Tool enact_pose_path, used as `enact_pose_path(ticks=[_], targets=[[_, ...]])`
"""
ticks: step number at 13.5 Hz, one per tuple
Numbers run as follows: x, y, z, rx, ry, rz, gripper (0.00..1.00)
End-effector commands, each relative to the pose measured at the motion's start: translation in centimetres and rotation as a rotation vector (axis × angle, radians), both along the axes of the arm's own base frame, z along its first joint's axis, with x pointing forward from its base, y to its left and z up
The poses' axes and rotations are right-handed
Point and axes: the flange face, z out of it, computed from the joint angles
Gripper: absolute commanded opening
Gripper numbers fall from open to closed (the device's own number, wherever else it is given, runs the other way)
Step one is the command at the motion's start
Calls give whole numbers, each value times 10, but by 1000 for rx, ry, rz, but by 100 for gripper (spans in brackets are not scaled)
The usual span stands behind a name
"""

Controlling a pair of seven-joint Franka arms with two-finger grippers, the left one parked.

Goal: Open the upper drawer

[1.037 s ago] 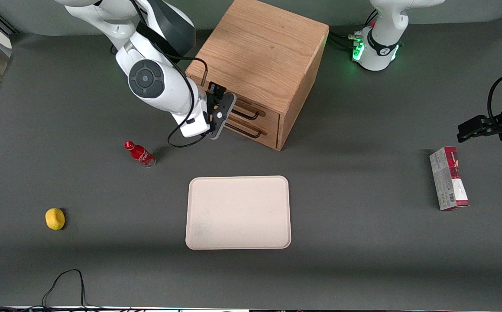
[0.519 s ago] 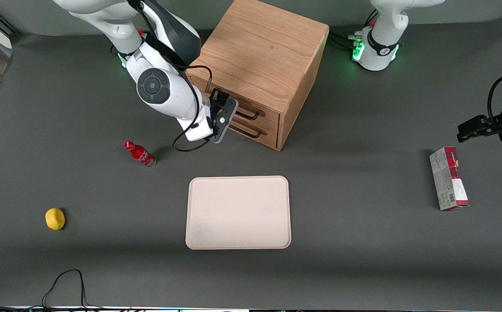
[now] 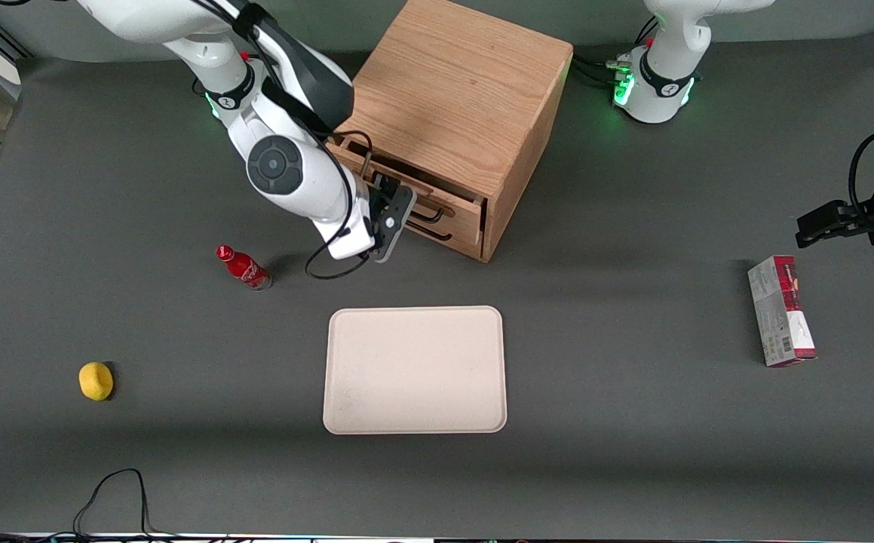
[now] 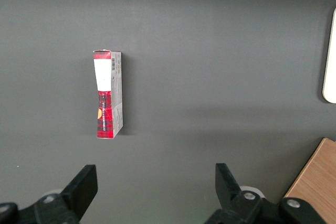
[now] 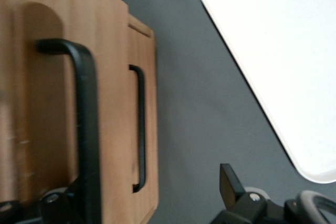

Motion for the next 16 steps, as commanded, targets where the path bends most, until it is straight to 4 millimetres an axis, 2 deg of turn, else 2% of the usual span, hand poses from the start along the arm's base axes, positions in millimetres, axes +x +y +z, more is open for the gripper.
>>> enact_pose_path(ticks=[1, 3, 8, 13, 16], targets=[[14, 0, -4, 12, -18, 16, 100], [24, -4, 5, 22, -32, 7, 100], [71, -31, 15, 15, -96, -48, 100], [108, -72, 26, -10, -80, -121, 100], [127, -93, 25, -16, -54, -130, 100]])
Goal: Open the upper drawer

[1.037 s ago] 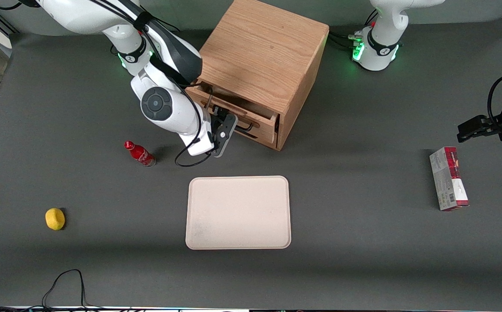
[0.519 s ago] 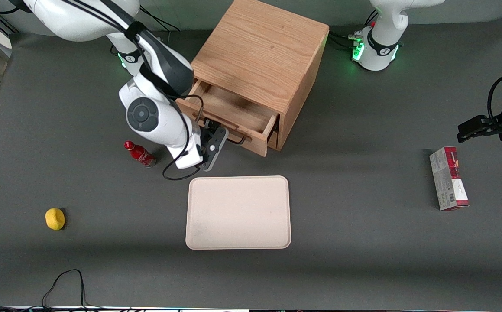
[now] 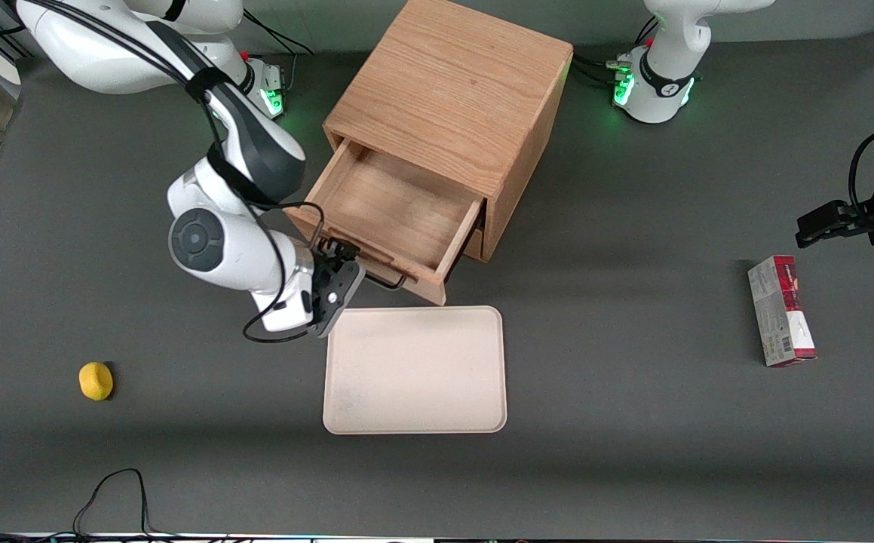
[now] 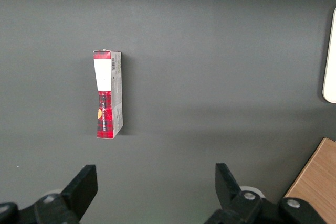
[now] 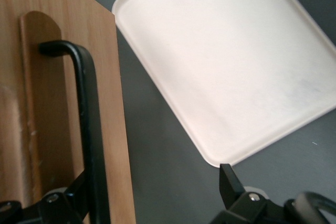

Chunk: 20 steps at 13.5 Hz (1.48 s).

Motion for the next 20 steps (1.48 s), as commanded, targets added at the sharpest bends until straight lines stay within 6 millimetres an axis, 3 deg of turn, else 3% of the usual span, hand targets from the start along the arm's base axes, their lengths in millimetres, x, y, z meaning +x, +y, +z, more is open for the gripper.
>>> enact_pose_path(ticks=[1, 5, 7, 10, 11, 13, 14, 15, 18, 20], targets=[[23, -18, 2, -7, 8, -1, 100], [43, -43, 3, -3, -18, 7, 100], [45, -45, 7, -1, -27, 3, 100], [56, -56, 36, 4, -83, -23, 100], [65, -74, 45, -10, -110, -50, 100], [59, -90, 76, -42, -106, -70, 100], [52, -104, 96, -77, -97, -92, 100], [52, -131, 111, -113, -101, -145, 100], [57, -213, 130, -192, -99, -246, 100], [28, -246, 150, -181, -32, -369, 100]])
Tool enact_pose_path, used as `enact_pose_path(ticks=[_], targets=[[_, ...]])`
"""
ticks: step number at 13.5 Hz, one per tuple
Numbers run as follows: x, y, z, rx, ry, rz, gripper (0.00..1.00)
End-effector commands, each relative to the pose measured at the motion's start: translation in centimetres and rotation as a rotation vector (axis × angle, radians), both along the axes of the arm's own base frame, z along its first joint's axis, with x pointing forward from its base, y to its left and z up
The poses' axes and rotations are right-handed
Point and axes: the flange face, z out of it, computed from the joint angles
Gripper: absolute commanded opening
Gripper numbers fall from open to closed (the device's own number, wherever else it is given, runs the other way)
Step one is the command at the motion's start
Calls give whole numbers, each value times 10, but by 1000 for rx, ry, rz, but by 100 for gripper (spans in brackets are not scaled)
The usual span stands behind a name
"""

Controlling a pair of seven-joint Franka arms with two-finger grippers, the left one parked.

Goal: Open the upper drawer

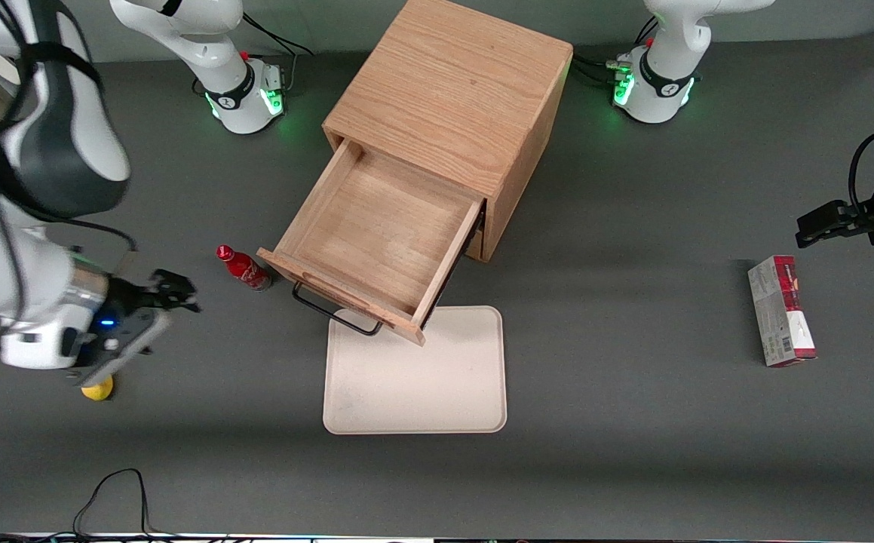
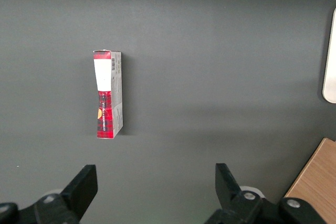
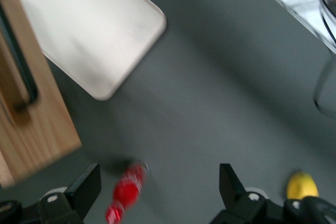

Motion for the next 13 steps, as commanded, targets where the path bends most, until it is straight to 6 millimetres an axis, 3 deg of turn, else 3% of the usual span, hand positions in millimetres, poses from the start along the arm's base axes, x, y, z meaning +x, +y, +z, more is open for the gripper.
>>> enact_pose_path(ticks=[1, 3, 6, 8, 13], targets=[[-44, -49, 25, 39, 53, -237, 100], [-82, -58, 31, 17, 76, -445, 100], [-113, -59, 49, -84, 50, -595, 100], [-118, -62, 59, -106, 38, -588, 100], [-105, -67, 64, -141, -10, -597, 100]])
